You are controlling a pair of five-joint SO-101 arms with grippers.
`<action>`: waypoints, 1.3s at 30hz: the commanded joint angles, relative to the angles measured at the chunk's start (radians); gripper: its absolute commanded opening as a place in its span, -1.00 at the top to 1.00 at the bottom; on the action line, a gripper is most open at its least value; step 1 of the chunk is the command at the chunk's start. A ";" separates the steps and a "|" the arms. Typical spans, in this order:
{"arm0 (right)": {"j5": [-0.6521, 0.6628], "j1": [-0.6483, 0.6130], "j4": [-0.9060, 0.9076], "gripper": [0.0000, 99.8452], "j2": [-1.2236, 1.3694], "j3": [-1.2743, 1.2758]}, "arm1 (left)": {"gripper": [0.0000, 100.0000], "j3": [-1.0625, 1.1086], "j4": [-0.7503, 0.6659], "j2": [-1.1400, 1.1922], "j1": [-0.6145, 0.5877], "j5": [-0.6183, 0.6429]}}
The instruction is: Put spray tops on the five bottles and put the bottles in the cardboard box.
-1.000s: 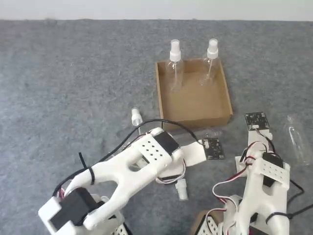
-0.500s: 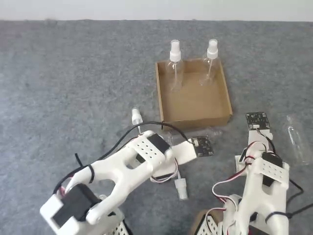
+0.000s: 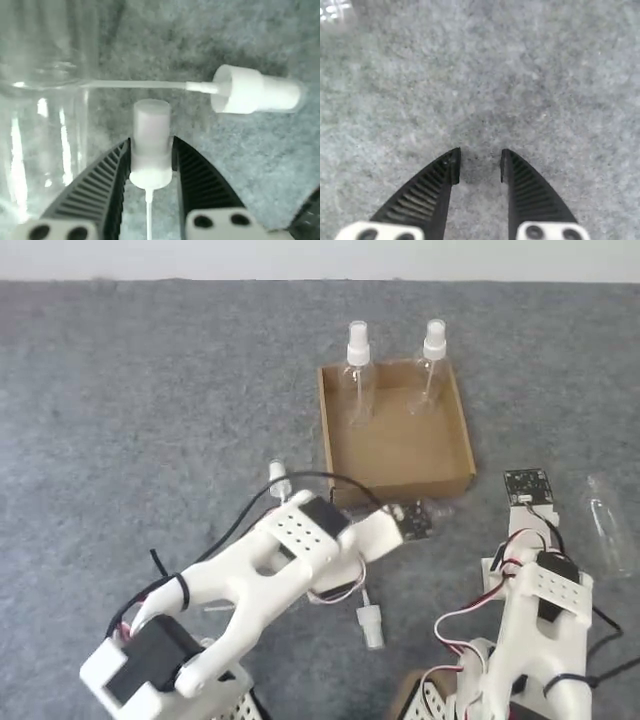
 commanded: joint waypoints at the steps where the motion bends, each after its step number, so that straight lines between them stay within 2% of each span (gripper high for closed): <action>1: -0.009 0.002 -0.027 0.76 -0.005 -0.002 | 0.91 -0.176 0.138 -0.014 0.002 0.029; 8: -0.009 0.002 -0.027 0.76 -0.005 -0.002 | 0.91 -0.340 0.272 -0.018 -0.006 0.057; 13: -0.009 0.002 -0.027 0.76 -0.005 -0.002 | 0.95 -0.378 0.330 -0.164 -0.011 0.064; 16: -0.009 0.002 -0.027 0.76 -0.004 0.000 | 0.95 -0.383 0.362 -0.284 -0.080 0.058; 19: -0.011 0.002 -0.027 0.76 -0.004 0.000 | 0.95 -0.400 0.354 -0.370 -0.245 0.057; 23: -0.012 0.002 -0.027 0.76 -0.004 0.000 | 0.95 -0.441 0.265 -0.377 -0.471 0.074; 27: -0.014 0.002 -0.027 0.76 -0.004 0.000 | 0.95 -0.432 0.120 -0.281 -0.594 0.184; 35: -0.014 0.002 -0.027 0.76 -0.004 0.000 | 0.95 -0.414 -0.123 0.087 -0.631 0.351; 39: -0.014 0.002 -0.027 0.76 -0.004 0.000 | 0.95 -0.414 -0.180 0.229 -0.626 0.385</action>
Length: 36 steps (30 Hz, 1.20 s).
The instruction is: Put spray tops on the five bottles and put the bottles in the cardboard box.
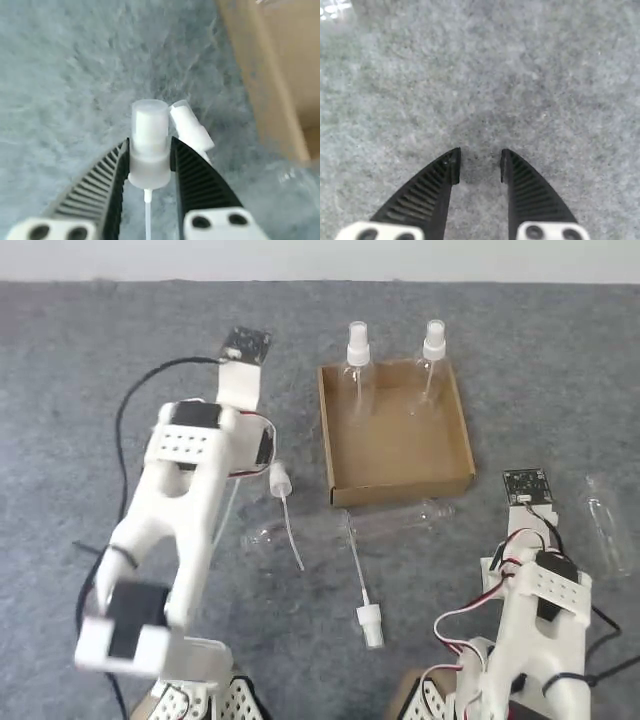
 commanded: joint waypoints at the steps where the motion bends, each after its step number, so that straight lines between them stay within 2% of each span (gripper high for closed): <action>1: -0.014 0.002 -0.027 0.76 -0.004 0.000 | 0.95 -0.022 -0.064 0.109 0.005 0.040; 5: -0.014 0.002 -0.027 0.76 -0.004 0.000 | 0.93 -0.045 -0.057 0.130 0.005 0.044; 12: -0.014 0.002 -0.027 0.76 -0.004 0.000 | 0.67 -0.099 0.002 0.140 0.005 0.040; 20: -0.014 0.002 -0.027 0.76 -0.004 0.000 | 0.67 -0.093 0.008 0.130 0.008 0.006; 27: -0.014 0.002 -0.027 0.76 -0.002 0.000 | 0.67 -0.093 0.095 0.130 0.063 -0.064; 36: -0.014 0.002 -0.027 0.76 -0.002 0.000 | 0.67 -0.097 0.055 0.169 0.060 -0.098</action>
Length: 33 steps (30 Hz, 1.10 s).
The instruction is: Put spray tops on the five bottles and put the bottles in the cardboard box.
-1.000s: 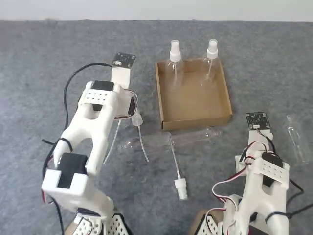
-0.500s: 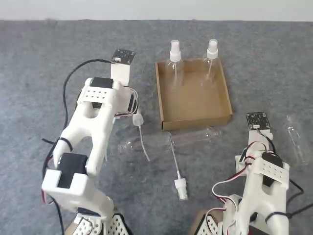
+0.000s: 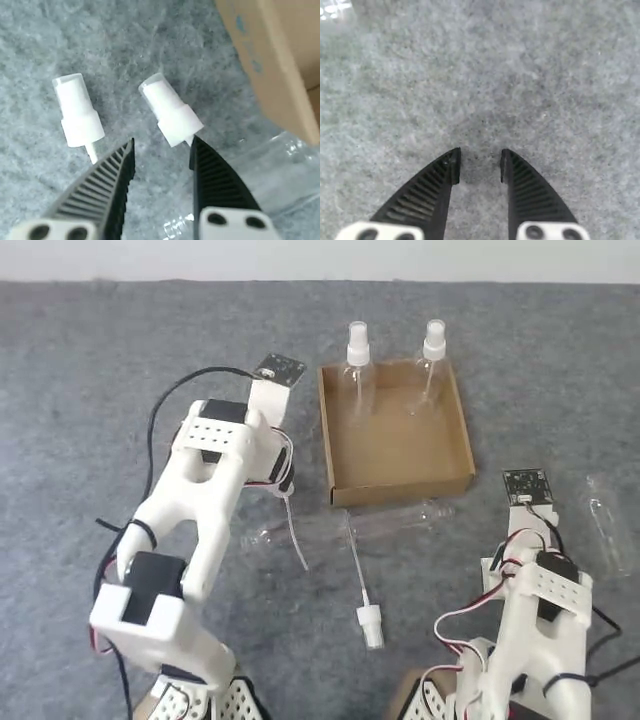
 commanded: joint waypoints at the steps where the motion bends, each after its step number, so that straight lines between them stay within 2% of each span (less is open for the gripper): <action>1: -0.014 0.002 -0.027 0.76 -0.002 0.000 | 0.67 -0.047 -0.046 0.021 -0.003 -0.011; 7: -0.014 0.002 -0.027 0.76 -0.002 0.000 | 0.67 -0.102 -0.080 0.114 -0.017 -0.012; 18: -0.014 0.002 -0.027 0.76 -0.002 0.000 | 0.67 -0.213 -0.078 0.126 -0.104 -0.046; 26: -0.014 0.002 -0.027 0.76 -0.001 0.000 | 0.67 -0.188 0.046 0.002 0.009 -0.037; 28: -0.014 0.002 -0.027 0.76 -0.001 0.000 | 0.66 -0.137 0.026 -0.061 0.040 -0.015; 33: -0.014 0.002 -0.027 0.76 -0.001 0.000 | 0.66 -0.005 -0.137 -0.104 0.054 -0.017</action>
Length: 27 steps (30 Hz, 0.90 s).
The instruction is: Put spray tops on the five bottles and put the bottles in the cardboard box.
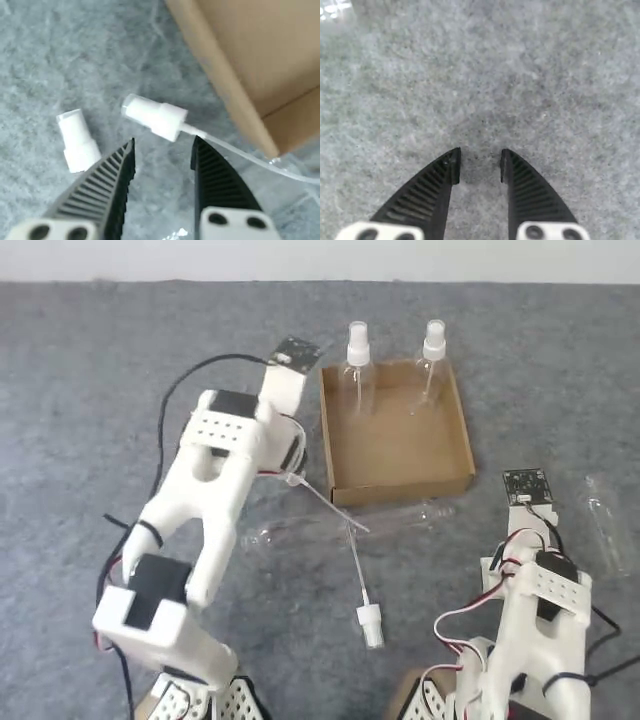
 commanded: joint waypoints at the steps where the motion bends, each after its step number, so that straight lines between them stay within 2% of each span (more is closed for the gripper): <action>1: -0.014 0.002 -0.027 0.76 -0.001 0.000 | 0.66 0.062 -0.130 -0.066 -0.011 0.011; 11: -0.014 0.002 -0.027 0.76 -0.001 0.000 | 0.66 -0.025 -0.153 0.107 -0.057 0.009; 16: -0.014 0.002 -0.027 0.76 -0.001 0.000 | 0.66 -0.030 -0.144 0.066 -0.066 0.009; 20: -0.014 0.002 -0.028 0.76 -0.001 0.000 | 0.66 -0.025 -0.084 -0.038 -0.061 0.009; 27: -0.015 0.002 -0.038 0.76 0.001 0.000 | 0.65 0.008 -0.075 -0.060 0.000 0.009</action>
